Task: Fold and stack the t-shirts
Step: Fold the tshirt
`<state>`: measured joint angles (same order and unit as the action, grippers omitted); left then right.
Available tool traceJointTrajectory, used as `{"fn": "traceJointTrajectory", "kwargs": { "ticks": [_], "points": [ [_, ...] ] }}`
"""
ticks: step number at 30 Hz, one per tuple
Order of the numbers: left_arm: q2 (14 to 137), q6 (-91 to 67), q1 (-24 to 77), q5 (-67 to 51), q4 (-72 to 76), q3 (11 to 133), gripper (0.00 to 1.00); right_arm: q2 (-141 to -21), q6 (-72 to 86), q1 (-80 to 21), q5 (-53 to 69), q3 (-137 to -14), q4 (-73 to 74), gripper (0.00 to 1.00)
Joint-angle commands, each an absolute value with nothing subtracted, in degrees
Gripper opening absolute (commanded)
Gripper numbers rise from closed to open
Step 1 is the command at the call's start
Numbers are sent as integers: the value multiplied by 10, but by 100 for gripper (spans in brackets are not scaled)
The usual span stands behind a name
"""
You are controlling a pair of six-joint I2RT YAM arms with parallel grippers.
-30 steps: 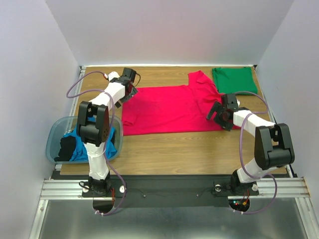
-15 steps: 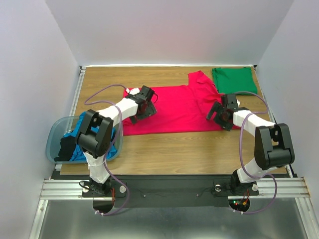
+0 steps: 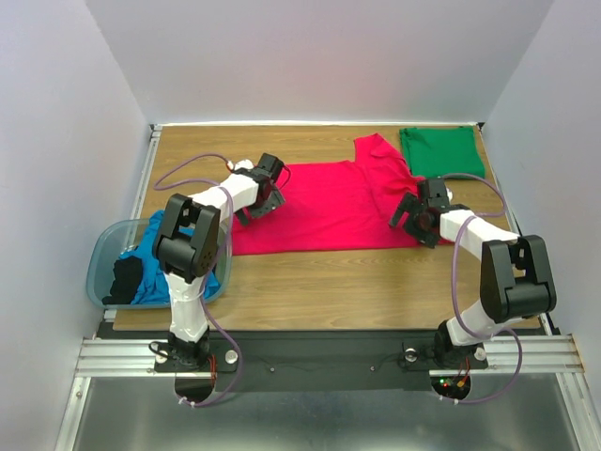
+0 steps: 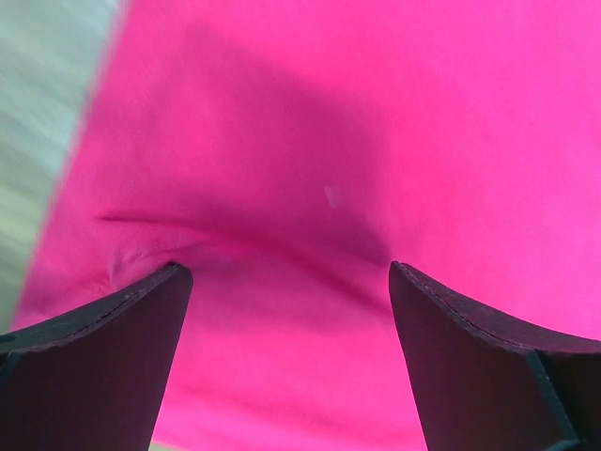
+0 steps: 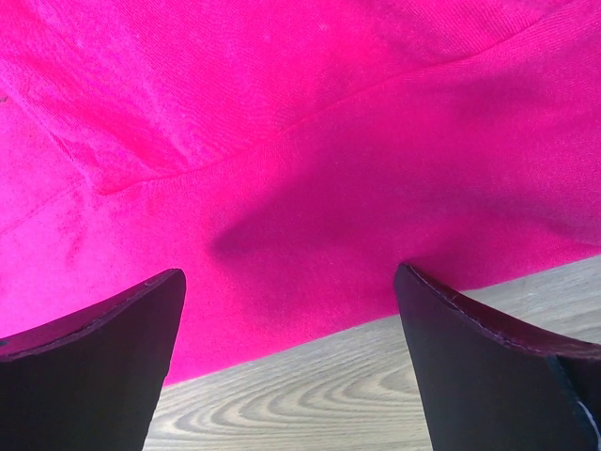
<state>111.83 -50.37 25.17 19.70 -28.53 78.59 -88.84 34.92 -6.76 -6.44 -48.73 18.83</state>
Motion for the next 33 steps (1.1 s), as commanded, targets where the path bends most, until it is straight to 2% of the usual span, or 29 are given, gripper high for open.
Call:
{"fn": "traceJointTrajectory", "kwargs": {
  "ticks": [1,10,18,24,29,33],
  "points": [
    [1119,-504,205,233,-315,829,98,-878,343,-62,-79,-467,218,100],
    [1099,-491,200,230,-338,927,98,-859,331,-62,-69,-482,219,100],
    [1048,-511,272,190,-288,850,98,-848,314,-62,-69,-544,212,100],
    [1054,-536,301,142,-235,780,98,-924,320,-62,-131,-589,191,100],
    [1078,-536,307,114,-222,740,98,-949,341,-61,-146,-570,174,100],
    [1066,-547,317,107,-197,687,98,-925,355,-61,-134,-519,172,100]
  ]
}}
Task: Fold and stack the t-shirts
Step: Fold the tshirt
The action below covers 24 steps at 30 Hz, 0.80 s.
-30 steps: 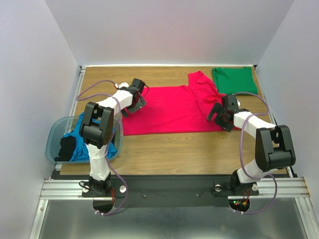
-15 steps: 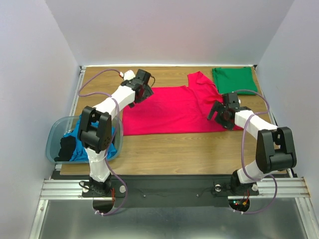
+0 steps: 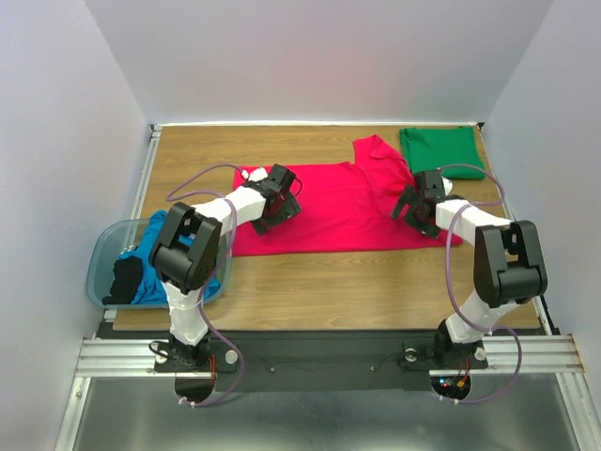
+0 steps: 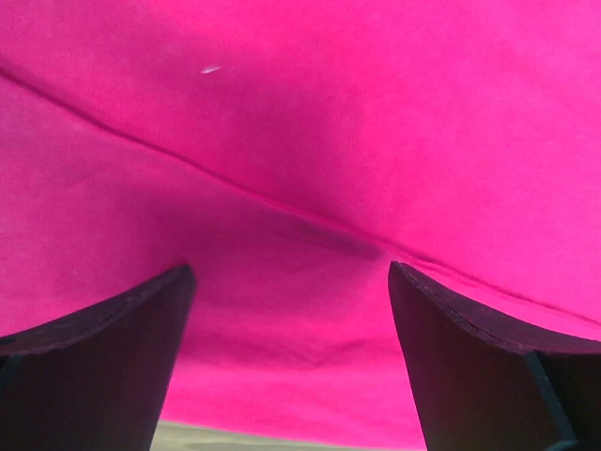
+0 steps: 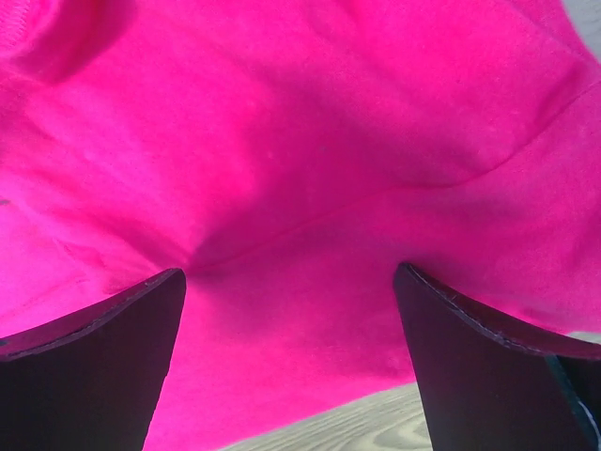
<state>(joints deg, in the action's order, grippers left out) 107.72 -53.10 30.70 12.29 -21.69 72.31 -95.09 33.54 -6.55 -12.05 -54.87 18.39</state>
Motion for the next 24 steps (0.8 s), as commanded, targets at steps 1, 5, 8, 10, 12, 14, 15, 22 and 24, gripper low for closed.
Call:
{"fn": "traceJointTrajectory", "kwargs": {
  "ticks": [1,5,8,10,12,14,15,22,24],
  "points": [
    [1062,-549,319,106,-193,663,98,-912,360,-61,-126,-483,172,100],
    [1035,-567,338,98,-178,599,98,-806,386,-61,-114,-394,196,100],
    [1019,-578,353,91,-174,551,98,-746,429,-61,-125,-339,225,100],
    [997,-595,376,92,-173,528,98,-682,459,-61,-138,-316,262,100],
    [970,-619,389,91,-175,493,98,-644,482,-61,-161,-291,310,100],
    [953,-634,410,87,-178,470,98,-587,518,-61,-171,-278,337,100],
    [939,-642,416,83,-180,450,98,-566,527,-61,-157,-265,342,100],
    [880,-711,482,70,-226,388,98,-490,556,-60,-136,-272,361,100],
    [854,-727,495,73,-250,380,98,-486,545,-60,-127,-291,373,100]
  ]
}}
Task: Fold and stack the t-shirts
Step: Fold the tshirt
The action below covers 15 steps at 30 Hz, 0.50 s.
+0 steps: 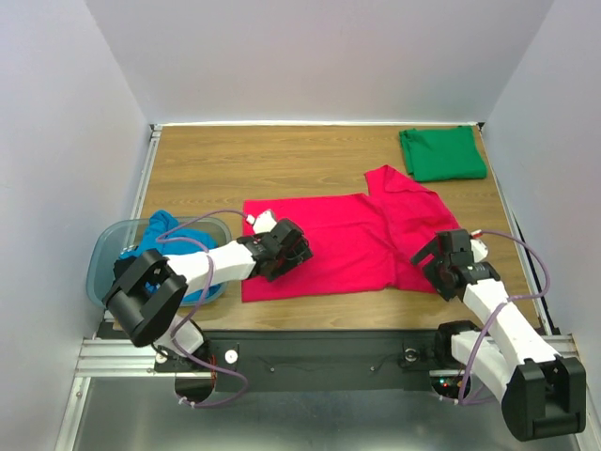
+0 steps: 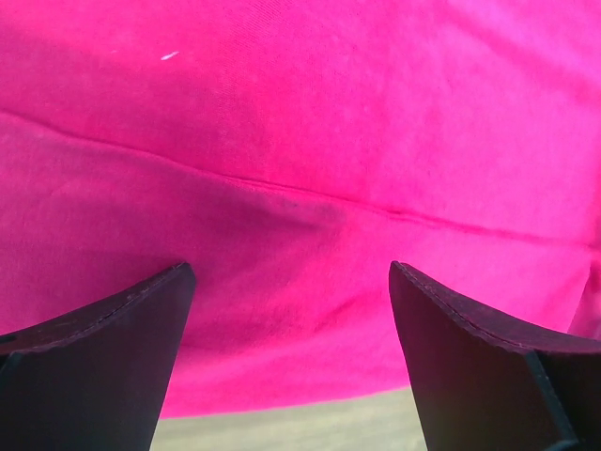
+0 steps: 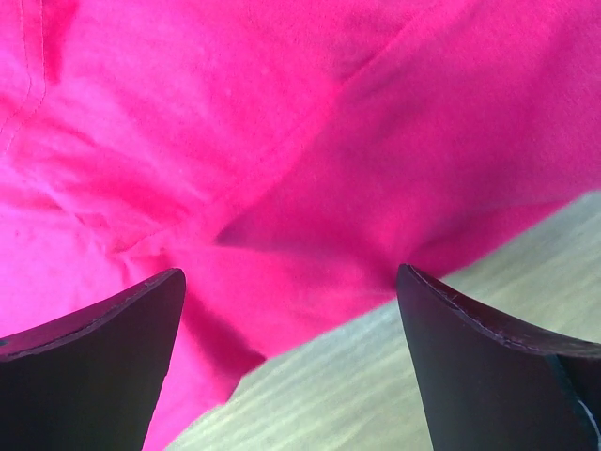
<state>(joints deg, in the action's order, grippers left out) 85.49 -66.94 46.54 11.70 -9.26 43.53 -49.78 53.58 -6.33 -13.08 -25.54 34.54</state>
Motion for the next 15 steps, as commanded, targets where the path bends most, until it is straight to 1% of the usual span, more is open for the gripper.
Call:
{"fn": "traceJointTrajectory", "kwargs": {
  "ticks": [1,4,8,9,13,15],
  "points": [
    [843,-730,498,74,-261,380,98,-485,537,-60,-128,-312,377,100],
    [799,-753,511,102,-319,394,98,-486,515,-60,-141,-359,386,100],
    [749,-787,510,184,-409,422,98,-517,478,-61,-166,-404,384,100],
    [736,-791,510,218,-430,443,98,-541,469,-61,-167,-429,383,100],
    [726,-772,505,264,-434,492,98,-600,432,-61,-150,-471,372,100],
    [729,-759,497,270,-425,513,98,-643,415,-61,-126,-477,337,100]
  ]
}}
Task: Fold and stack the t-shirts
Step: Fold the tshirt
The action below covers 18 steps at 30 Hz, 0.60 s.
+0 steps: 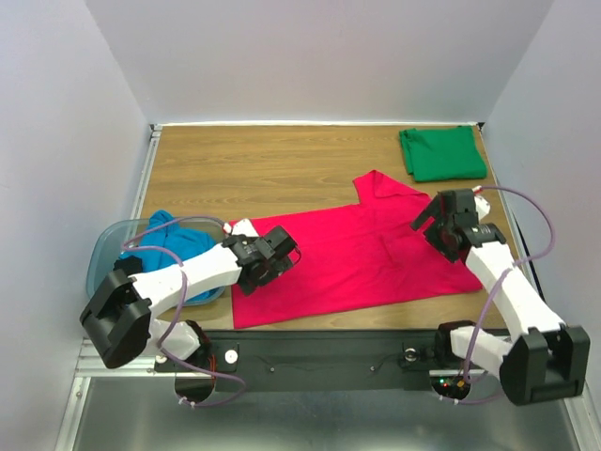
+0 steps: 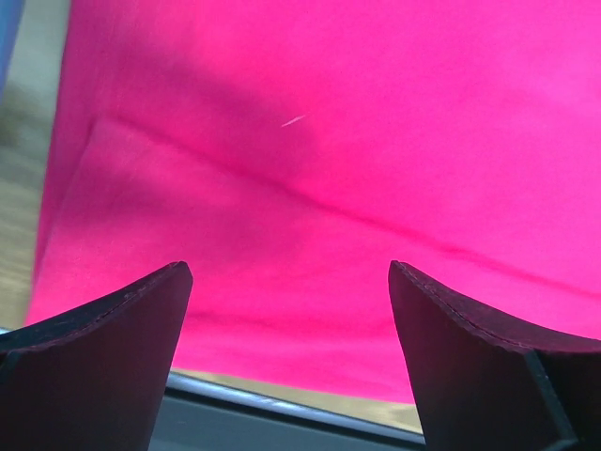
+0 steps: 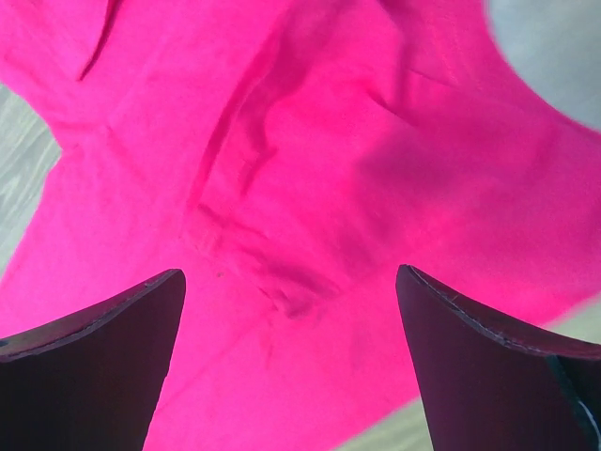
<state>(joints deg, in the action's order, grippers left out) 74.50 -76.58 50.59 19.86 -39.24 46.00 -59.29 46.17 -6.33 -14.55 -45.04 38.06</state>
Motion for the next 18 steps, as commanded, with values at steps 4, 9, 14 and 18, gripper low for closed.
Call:
{"fn": "traceJointTrajectory", "kwargs": {
  "ticks": [4,9,14,18],
  "points": [
    [735,-712,466,278,-396,543,98,-711,360,-61,-54,-507,273,100],
    [757,-601,400,251,-332,583,98,-791,252,-68,12,-603,225,100],
    [802,-550,345,248,-317,634,98,-904,148,-87,-21,-683,224,100],
    [845,-523,330,232,-306,671,98,-984,144,-100,23,-731,222,100]
  ]
}}
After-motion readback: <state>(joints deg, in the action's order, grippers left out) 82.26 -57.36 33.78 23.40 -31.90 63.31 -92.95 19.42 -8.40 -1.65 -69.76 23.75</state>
